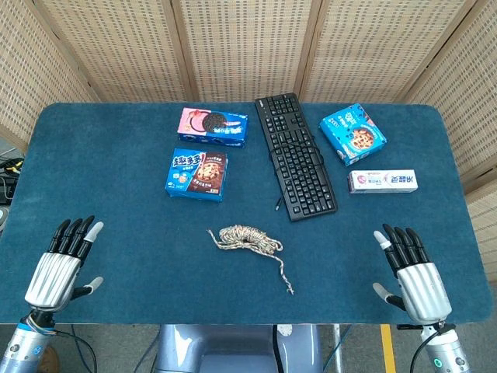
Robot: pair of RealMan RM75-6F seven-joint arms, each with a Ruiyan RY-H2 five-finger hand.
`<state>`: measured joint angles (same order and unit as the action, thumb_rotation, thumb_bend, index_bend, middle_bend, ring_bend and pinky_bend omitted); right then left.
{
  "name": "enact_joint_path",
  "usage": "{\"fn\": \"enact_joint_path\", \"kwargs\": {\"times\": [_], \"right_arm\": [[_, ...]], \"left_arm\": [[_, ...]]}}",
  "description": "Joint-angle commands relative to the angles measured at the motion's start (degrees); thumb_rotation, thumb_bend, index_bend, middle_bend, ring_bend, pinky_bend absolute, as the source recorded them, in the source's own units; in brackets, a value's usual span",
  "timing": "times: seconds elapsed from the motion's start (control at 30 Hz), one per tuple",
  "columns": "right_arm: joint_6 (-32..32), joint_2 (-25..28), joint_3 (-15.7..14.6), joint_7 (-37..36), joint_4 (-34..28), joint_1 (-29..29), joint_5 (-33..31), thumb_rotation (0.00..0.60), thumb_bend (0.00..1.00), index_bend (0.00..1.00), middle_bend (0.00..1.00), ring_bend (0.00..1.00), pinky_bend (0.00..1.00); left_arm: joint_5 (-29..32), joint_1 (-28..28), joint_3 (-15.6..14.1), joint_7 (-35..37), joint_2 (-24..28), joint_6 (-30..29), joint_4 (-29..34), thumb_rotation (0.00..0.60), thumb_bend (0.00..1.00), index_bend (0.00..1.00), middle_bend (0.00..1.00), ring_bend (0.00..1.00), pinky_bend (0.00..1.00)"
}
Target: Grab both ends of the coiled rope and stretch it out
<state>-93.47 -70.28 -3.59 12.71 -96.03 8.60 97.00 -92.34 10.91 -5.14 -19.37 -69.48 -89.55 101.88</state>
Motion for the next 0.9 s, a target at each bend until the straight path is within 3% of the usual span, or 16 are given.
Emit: {"fn": "enact_joint_path", "kwargs": {"times": [0.03, 0.3, 0.47, 0.6, 0.8, 0.9], "right_arm": [[0.76, 0.05, 0.31, 0.46, -0.31, -0.21, -0.18, 0.6, 0.0, 0.05, 0.0, 0.0, 0.0], [5.43, -0.8, 0.2, -1.32, 1.46, 2.78, 4.23, 0.6, 0.0, 0.15, 0.0, 0.0, 0.0], [15.24, -0.87, 1.19, -5.87, 3.75, 11.79, 10.07, 0.6, 0.0, 0.3, 0.01, 0.0, 0.0], [19.93, -0.57, 1.54, -5.2, 2.86, 14.97, 10.82, 0.6, 0.01, 0.4, 0.04, 0.0, 0.0], [29.89, -1.58, 2.78, -2.59, -0.14, 20.81, 9.87, 0.6, 0.1, 0.45, 0.06, 0.0, 0.0], [38.26, -4.97, 4.18, 2.86, -0.08, 25.15, 8.4, 0.6, 0.13, 0.47, 0.06, 0.0, 0.0]], "left_arm": [[-0.06, -0.28, 0.3, 0.37, 0.35, 0.28, 0.24, 0.6, 0.0, 0.0, 0.0, 0.0, 0.0], [-0.19, -0.52, 1.32, 0.32, 0.43, 1.42, 0.25, 0.6, 0.0, 0.0, 0.0, 0.0, 0.0], [0.95, -0.11, 2.48, -0.7, 0.02, 3.11, 0.48, 0.6, 0.0, 0.0, 0.0, 0.0, 0.0], [1.42, -0.04, 2.96, -1.29, -0.22, 3.61, 0.47, 0.6, 0.0, 0.0, 0.0, 0.0, 0.0], [2.05, 0.07, 3.47, -2.66, -0.86, 4.64, 0.23, 0.6, 0.0, 0.0, 0.0, 0.0, 0.0], [2.35, 0.16, 3.54, -3.65, -1.53, 5.49, 0.02, 0.6, 0.0, 0.0, 0.0, 0.0, 0.0]]}}
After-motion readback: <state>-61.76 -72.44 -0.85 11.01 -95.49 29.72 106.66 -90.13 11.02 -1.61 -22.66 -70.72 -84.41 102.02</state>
